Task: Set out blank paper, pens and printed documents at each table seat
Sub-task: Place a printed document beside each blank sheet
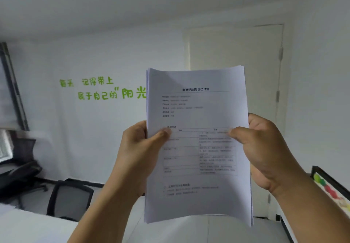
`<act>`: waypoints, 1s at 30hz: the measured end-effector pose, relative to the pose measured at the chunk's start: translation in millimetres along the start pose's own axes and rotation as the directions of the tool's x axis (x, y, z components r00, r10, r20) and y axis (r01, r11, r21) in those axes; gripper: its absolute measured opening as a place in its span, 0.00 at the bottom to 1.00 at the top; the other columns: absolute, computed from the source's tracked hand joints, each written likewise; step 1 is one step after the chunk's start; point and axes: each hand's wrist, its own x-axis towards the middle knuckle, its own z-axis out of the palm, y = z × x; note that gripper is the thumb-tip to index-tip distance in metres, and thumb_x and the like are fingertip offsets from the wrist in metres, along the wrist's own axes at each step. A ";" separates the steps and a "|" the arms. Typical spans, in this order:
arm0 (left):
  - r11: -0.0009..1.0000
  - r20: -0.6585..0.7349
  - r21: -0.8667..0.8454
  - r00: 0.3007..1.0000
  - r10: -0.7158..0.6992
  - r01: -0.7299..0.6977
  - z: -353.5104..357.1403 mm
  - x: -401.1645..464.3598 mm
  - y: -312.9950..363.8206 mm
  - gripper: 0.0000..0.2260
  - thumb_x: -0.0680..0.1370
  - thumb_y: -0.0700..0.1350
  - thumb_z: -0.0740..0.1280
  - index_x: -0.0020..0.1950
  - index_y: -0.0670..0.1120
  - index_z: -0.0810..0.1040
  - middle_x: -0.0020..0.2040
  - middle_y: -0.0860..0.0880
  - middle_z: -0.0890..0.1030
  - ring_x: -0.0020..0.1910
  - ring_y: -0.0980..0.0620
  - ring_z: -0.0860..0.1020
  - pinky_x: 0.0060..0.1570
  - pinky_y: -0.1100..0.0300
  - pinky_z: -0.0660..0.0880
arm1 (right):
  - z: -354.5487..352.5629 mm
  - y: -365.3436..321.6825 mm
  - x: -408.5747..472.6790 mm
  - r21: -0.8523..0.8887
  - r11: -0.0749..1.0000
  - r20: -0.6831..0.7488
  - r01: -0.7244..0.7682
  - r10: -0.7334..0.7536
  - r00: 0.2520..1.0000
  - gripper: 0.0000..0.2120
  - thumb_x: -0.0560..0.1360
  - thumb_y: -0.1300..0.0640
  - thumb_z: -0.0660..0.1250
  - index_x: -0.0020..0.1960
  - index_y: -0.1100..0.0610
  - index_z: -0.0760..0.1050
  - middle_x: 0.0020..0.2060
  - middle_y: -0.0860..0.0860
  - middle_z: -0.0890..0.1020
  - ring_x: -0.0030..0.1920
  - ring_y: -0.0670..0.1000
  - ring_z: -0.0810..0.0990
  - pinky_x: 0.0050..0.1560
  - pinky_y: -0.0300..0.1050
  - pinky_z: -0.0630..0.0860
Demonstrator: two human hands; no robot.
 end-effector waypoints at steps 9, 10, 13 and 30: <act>0.989 -0.092 0.149 0.995 0.024 -0.010 -22.8 57.4 -38.8 0.13 0.87 0.41 0.68 0.50 0.54 0.89 0.50 0.43 0.91 0.48 0.40 0.90 0.51 0.36 0.87 | 48.7 63.4 81.4 0.169 0.984 0.193 -0.050 0.016 0.981 0.13 0.81 0.72 0.64 0.54 0.60 0.85 0.49 0.56 0.91 0.48 0.59 0.91 0.43 0.47 0.86; 0.987 -0.103 0.159 0.994 0.037 -0.020 -25.4 66.4 -44.9 0.14 0.88 0.41 0.68 0.50 0.55 0.89 0.50 0.44 0.91 0.48 0.40 0.90 0.53 0.34 0.87 | 55.2 68.6 90.9 0.166 0.985 0.206 -0.044 0.010 0.979 0.13 0.81 0.72 0.64 0.55 0.60 0.85 0.49 0.56 0.91 0.49 0.59 0.91 0.43 0.48 0.87; 0.987 -0.138 0.160 0.989 0.055 -0.032 -28.9 93.6 -60.9 0.14 0.88 0.41 0.68 0.50 0.57 0.89 0.50 0.46 0.91 0.48 0.43 0.91 0.55 0.34 0.86 | 69.8 80.6 122.2 0.158 0.987 0.231 -0.025 -0.012 0.973 0.13 0.81 0.72 0.64 0.56 0.59 0.85 0.50 0.56 0.91 0.50 0.60 0.91 0.47 0.52 0.88; 0.961 -0.393 0.276 0.911 0.128 -0.017 -117.3 187.1 -85.8 0.09 0.88 0.39 0.67 0.63 0.45 0.86 0.55 0.44 0.91 0.56 0.40 0.89 0.62 0.33 0.83 | 223.6 133.7 252.1 0.301 0.947 0.525 -0.109 -0.069 0.848 0.14 0.81 0.74 0.64 0.54 0.61 0.85 0.50 0.59 0.90 0.50 0.62 0.91 0.44 0.50 0.87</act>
